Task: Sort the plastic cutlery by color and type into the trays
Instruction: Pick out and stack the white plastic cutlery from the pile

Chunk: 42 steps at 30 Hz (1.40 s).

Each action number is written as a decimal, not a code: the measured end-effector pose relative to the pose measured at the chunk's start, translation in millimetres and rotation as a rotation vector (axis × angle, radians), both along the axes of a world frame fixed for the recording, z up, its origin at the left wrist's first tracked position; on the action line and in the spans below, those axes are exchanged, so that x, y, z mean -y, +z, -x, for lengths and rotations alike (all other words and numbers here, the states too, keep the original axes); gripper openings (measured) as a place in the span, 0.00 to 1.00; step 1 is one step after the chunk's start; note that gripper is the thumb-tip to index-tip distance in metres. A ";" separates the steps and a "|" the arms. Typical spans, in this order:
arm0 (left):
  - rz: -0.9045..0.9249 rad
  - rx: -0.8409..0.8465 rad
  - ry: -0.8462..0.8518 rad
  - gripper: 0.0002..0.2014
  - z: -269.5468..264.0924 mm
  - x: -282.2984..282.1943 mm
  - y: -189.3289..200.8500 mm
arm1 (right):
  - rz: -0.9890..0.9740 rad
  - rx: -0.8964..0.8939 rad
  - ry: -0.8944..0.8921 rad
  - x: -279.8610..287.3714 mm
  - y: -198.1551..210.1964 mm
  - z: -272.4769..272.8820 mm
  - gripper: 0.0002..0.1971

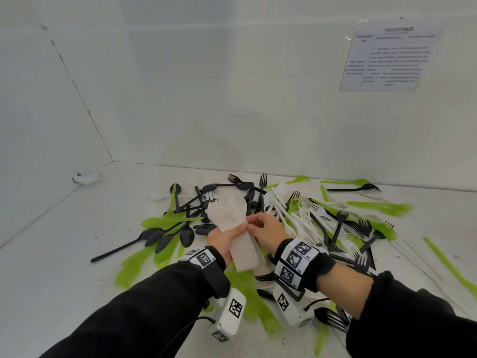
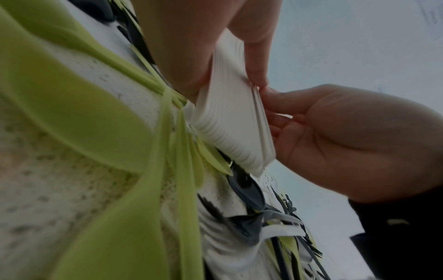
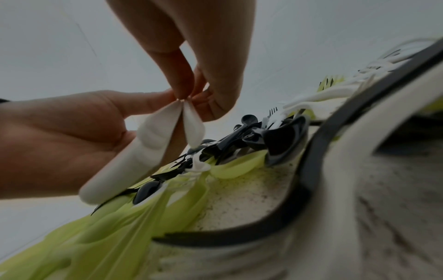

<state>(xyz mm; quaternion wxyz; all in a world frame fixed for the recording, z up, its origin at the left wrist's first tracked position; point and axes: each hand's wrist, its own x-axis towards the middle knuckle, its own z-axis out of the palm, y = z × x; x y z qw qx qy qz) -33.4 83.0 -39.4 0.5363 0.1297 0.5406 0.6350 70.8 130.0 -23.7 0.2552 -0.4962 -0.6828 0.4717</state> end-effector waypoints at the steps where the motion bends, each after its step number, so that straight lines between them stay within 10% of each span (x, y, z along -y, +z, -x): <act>1: 0.000 0.000 -0.006 0.19 0.9 0.6 -0.4 | 0.020 0.003 0.017 -0.4 0.5 0.1 0.12; 42: 0.098 0.018 -0.075 0.15 -18.9 -12.5 -1.5 | -0.064 0.181 0.205 12.6 6.5 -16.4 0.27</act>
